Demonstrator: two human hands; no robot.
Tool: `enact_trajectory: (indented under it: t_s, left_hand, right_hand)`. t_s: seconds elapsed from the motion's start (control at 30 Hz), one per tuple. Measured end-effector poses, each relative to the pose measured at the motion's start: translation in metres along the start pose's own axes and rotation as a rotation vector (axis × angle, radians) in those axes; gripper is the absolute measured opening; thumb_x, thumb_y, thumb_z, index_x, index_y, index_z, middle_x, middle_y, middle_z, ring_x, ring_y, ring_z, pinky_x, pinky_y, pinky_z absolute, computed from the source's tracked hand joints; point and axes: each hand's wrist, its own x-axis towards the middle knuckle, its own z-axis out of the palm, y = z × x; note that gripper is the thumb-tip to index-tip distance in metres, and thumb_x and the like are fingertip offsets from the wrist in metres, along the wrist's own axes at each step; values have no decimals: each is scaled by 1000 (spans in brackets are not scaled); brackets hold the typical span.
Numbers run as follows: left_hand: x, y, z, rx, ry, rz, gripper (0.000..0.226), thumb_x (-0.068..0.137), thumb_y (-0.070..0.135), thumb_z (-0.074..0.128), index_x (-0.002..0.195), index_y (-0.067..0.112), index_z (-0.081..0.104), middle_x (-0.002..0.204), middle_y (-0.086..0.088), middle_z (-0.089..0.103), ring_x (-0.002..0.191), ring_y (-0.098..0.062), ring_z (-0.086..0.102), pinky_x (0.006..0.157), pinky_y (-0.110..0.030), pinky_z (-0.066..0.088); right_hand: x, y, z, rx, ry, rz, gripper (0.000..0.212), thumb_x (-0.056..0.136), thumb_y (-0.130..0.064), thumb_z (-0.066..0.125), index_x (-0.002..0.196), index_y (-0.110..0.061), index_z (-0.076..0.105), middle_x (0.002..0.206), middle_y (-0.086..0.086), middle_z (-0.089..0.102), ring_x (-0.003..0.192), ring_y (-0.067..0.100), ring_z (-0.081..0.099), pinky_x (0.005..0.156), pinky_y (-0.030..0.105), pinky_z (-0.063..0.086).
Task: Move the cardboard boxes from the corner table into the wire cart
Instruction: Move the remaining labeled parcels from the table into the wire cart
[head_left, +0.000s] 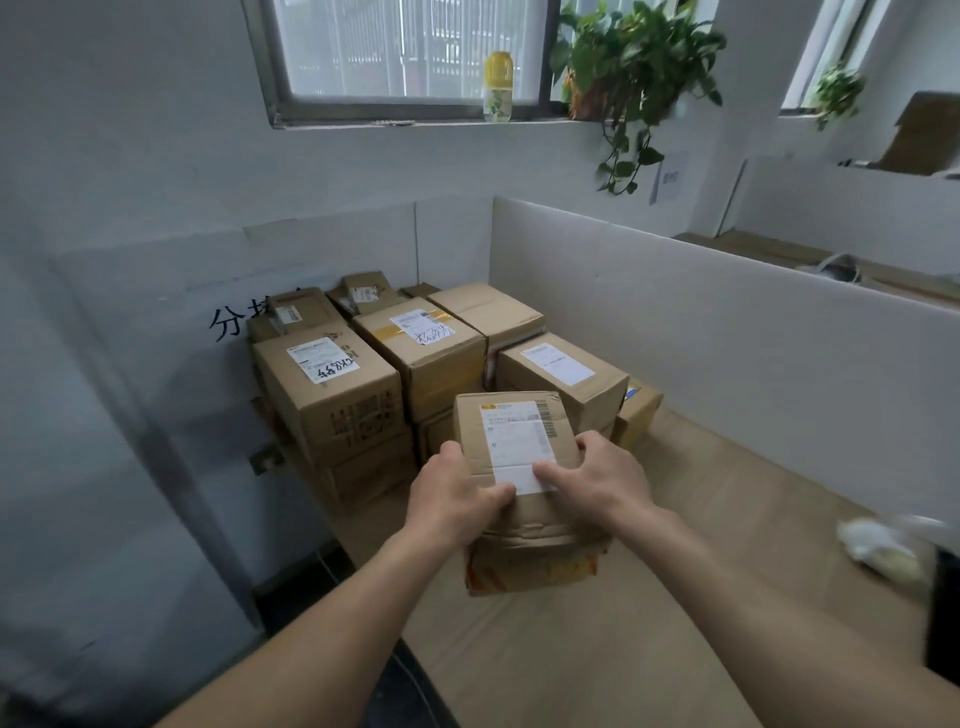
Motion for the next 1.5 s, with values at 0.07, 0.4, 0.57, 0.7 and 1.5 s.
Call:
enact_trajectory:
  t_s: [0.07, 0.4, 0.57, 0.7, 1.5]
  left_hand:
    - [-12, 0, -1, -8, -10, 19, 64, 78, 45, 83, 125, 19, 48, 123, 2, 61, 111, -19, 63, 83, -37, 61]
    - [-79, -28, 10, -69, -126, 51, 61, 76, 46, 84, 121, 26, 49, 116, 9, 61, 106, -13, 63, 76, -27, 60]
    - [-115, -52, 33, -81, -194, 22, 58, 74, 47, 85, 114, 33, 46, 108, 16, 58, 100, -7, 61, 74, -25, 58]
    - [-139, -67, 55, -69, -186, -24, 60, 72, 45, 86, 115, 33, 46, 114, 13, 61, 105, -10, 62, 84, -36, 60]
    - [-171, -92, 134, -78, -81, -402, 57, 77, 32, 84, 124, 31, 50, 123, 7, 64, 111, -16, 63, 87, -32, 57]
  right_hand:
    - [-13, 1, -6, 1, 9, 0, 64, 74, -73, 65, 120, -30, 54, 116, -8, 68, 91, 13, 63, 67, 30, 55]
    - [-107, 17, -6, -23, -4, 102, 62, 76, -69, 68, 120, -27, 53, 102, -11, 59, 82, 9, 58, 54, 22, 42]
    - [-150, 37, 7, -65, -54, 176, 56, 75, -68, 67, 113, -30, 53, 105, -9, 64, 87, 13, 62, 64, 30, 52]
    - [-168, 58, 20, -69, -108, 199, 52, 72, -68, 65, 108, -33, 54, 103, -10, 66, 87, 14, 62, 70, 34, 52]
    - [-146, 137, 81, 70, -521, 97, 47, 74, -46, 78, 116, -31, 63, 117, -9, 72, 102, 13, 67, 89, 36, 58]
